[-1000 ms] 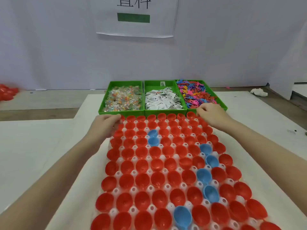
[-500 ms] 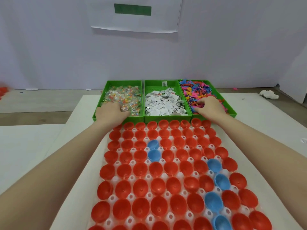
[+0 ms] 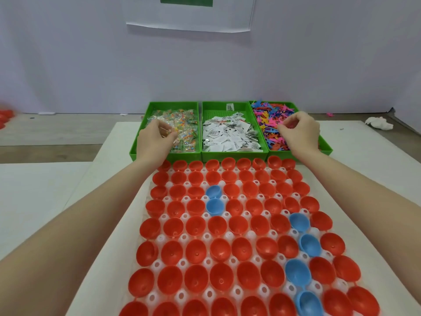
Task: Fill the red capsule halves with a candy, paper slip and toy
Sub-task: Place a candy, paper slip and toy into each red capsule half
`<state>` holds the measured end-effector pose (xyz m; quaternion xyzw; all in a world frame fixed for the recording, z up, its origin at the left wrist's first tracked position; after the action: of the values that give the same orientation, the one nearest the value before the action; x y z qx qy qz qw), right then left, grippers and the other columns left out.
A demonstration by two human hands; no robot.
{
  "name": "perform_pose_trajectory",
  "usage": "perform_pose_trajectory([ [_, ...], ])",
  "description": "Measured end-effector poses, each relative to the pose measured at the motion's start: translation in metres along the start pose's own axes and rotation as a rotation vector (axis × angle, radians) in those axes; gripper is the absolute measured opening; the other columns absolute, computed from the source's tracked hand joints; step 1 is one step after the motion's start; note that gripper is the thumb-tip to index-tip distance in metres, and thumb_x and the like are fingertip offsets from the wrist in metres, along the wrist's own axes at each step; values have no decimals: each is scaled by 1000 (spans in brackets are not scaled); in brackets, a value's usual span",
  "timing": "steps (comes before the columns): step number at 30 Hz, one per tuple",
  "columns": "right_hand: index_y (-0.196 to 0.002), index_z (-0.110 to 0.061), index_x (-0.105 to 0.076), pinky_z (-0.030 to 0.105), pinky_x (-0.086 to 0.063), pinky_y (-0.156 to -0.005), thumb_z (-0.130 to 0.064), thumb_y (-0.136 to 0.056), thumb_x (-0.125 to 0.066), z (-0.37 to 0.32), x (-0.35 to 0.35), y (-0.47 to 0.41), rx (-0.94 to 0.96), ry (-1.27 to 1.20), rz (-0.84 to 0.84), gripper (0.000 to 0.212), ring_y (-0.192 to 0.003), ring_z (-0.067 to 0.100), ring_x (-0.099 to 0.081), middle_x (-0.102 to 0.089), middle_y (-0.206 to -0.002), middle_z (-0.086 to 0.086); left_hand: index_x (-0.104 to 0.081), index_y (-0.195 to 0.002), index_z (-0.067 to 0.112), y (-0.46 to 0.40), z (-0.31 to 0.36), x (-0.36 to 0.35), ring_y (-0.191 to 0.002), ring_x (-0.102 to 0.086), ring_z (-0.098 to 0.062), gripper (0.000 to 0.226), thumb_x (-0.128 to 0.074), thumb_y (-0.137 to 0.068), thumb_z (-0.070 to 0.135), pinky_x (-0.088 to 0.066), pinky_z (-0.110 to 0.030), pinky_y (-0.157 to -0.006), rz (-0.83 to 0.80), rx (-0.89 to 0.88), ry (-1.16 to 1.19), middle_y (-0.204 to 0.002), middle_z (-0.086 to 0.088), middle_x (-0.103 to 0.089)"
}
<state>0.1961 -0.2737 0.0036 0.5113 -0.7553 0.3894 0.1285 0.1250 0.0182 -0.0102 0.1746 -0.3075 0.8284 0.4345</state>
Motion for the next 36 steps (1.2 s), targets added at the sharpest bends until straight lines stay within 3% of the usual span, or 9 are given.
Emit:
perform_pose_trajectory([
  [5, -110, -4, -55, 22, -42, -66, 1, -88, -45, -39, -20, 4, 5, -190, -199, 25, -86, 16, -51, -49, -96, -1, -53, -115, 9, 5, 8, -2, -64, -44, 0, 28, -60, -89, 16, -38, -9, -55, -25, -5, 122, -72, 10, -44],
  [8, -125, -10, -46, 17, -41, -47, 4, -86, -36, -64, -36, 13, 36, -213, -451, 43, -69, 17, -51, -51, -90, 1, -57, -114, 4, 11, 15, 1, -61, -50, -5, 28, -62, -87, 11, -44, -11, -64, -59, 7, 220, -64, 5, -47],
  [13, -105, -7, -64, 33, -38, -89, -11, -94, -35, -78, -56, 20, 161, 135, -624, 31, -116, 26, -51, -57, -127, 10, -66, -102, 3, 20, 22, 10, -62, -61, -10, 26, -71, -79, 12, -52, -13, -63, -117, 156, 504, -70, -1, -63],
  [17, -103, -6, -67, 33, -44, -73, -42, -82, -57, -73, -59, 25, 108, 263, -545, 42, -97, 26, -61, -67, -110, 9, -67, -80, 12, 26, 25, 18, -60, -61, -10, 6, -72, -78, 12, -50, -10, -57, -151, 219, 593, -74, -1, -64],
  [23, -87, -13, -68, 27, -38, -68, -30, -76, -71, -70, -59, 25, 23, 193, -527, 21, -92, 20, -58, -67, -109, 5, -64, -92, 7, 30, 25, 28, -53, -65, -7, 14, -69, -81, 14, -52, -14, -56, -185, 251, 643, -79, -5, -67],
  [27, -85, 4, -67, 32, -43, -71, -16, -77, -64, -69, -55, 23, -71, -36, -425, 21, -83, 24, -58, -68, -102, 19, -61, -96, 6, 33, 26, 32, -50, -63, -6, 19, -69, -82, 16, -52, -14, -56, -201, 253, 638, -75, -4, -68],
  [31, -48, -6, -43, 37, -48, -75, -11, -79, -57, -71, -49, 18, -70, -133, -391, 34, -74, 42, -57, -49, -63, 19, -63, -96, 5, 36, 28, 31, -51, -63, -4, 20, -67, -83, 20, -51, -13, -57, -218, 261, 625, -76, -2, -68],
  [34, -49, -9, -44, 44, -50, -87, -12, -80, -56, -70, -43, 17, 16, -108, -337, 33, -45, 22, -35, -41, -40, 3, -63, -89, 7, 38, 33, 32, -51, -63, -4, 11, -63, -86, 18, -50, -11, -55, -250, 267, 620, -76, -2, -67],
  [36, -43, -16, -43, 44, -51, -79, -18, -84, -56, -72, -38, 18, 86, -82, -304, 43, -40, 14, -23, -26, -28, -7, -62, -87, 7, 40, 35, 32, -51, -64, -4, 8, -62, -87, 15, -49, -11, -53, -254, 272, 637, -75, -3, -67],
])
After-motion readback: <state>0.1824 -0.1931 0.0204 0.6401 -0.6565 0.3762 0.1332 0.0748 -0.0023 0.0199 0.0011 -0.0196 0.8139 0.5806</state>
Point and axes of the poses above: each hand's wrist, its own y-axis away from the middle knuckle, its own x-axis out of the back of the hand, z = x × y, the point moved 2 cm from there along -y, towards the middle knuckle
